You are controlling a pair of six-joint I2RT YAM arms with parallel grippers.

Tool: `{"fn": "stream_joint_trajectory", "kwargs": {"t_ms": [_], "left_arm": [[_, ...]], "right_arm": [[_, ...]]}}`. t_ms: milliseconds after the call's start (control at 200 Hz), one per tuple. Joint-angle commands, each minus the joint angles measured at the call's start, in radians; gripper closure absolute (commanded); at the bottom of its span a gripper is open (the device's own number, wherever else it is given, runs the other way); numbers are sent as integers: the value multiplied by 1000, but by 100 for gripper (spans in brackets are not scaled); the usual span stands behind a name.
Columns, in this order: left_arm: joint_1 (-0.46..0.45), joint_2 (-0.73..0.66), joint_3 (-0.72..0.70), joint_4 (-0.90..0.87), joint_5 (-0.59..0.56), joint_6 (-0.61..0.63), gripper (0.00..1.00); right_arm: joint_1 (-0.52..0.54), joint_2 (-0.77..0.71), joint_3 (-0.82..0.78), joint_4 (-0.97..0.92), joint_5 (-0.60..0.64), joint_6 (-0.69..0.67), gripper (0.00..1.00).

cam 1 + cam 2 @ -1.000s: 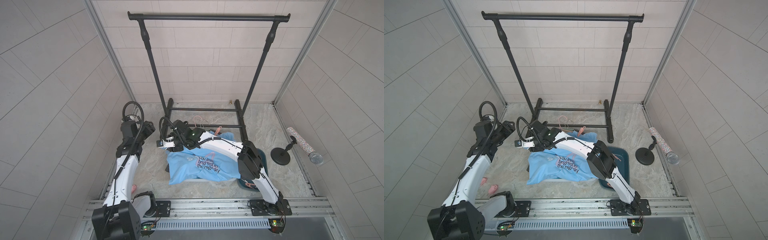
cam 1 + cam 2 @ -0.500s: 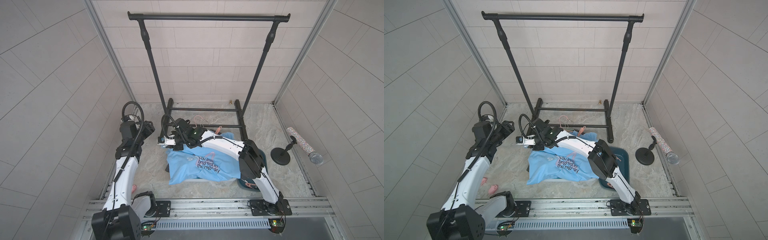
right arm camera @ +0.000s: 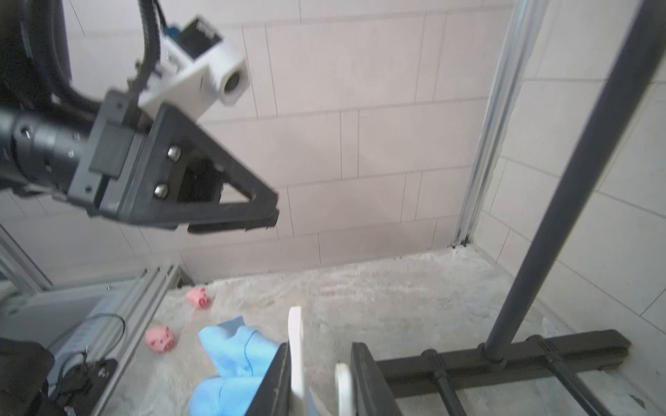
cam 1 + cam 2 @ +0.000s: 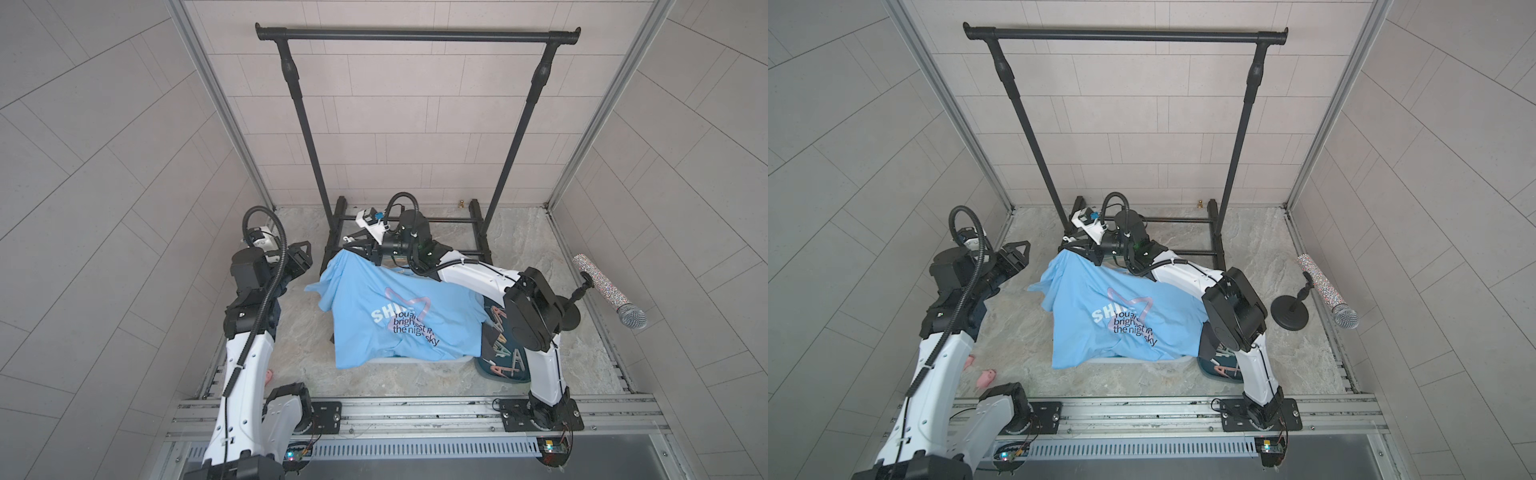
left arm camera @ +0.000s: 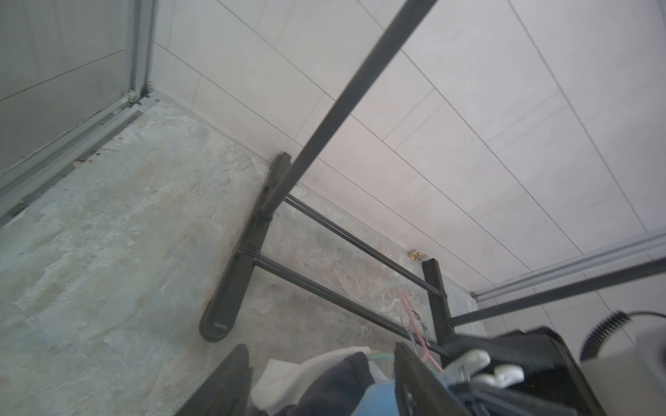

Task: Use clothespins to secure the t-shirt on both sides of the hanger
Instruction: Pick up the clothespin from the basket.

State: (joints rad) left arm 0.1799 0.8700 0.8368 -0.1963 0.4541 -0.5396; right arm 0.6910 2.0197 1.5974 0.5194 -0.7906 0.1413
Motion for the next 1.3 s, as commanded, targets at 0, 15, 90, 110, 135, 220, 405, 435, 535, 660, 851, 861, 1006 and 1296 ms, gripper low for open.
{"fn": "stream_joint_trajectory", "kwargs": {"t_ms": [0,15,90,110,135,220,405,435,535,660,851,861,1006,1296], "left_arm": [[-36,-33,49,-17,81,39,31],[-41,-34,52,-22,80,44,31],[-56,-41,62,-59,62,62,30],[-58,-42,63,-66,66,67,29],[-60,-45,61,-70,77,72,28],[-65,-51,63,-102,125,108,22],[-65,-54,128,-271,6,184,16],[-66,-53,131,-285,0,183,16],[-66,-58,136,-304,39,156,19],[-79,-71,137,-290,138,129,26],[-162,-86,129,-251,195,138,43],[-168,-84,130,-249,194,140,45],[-253,-57,128,-213,175,149,58],[-438,-87,137,-200,76,450,61]], "right_arm": [[-11,-71,-16,191,-75,133,77],[-11,-75,-20,175,-74,116,78],[-14,-91,-49,154,-38,87,78],[-15,-95,-56,163,-27,96,78],[-18,-99,-64,174,-21,108,78],[-24,-115,-67,135,-42,91,73],[29,-144,-31,-344,51,-314,63],[36,-140,-32,-381,73,-347,63],[44,-139,-60,-373,87,-339,64],[45,-151,-114,-252,91,-259,65],[49,-202,-168,-204,189,-289,64],[49,-205,-172,-202,196,-295,65],[56,-245,-224,-164,270,-370,64],[52,-326,-267,-130,187,-305,64]]}}
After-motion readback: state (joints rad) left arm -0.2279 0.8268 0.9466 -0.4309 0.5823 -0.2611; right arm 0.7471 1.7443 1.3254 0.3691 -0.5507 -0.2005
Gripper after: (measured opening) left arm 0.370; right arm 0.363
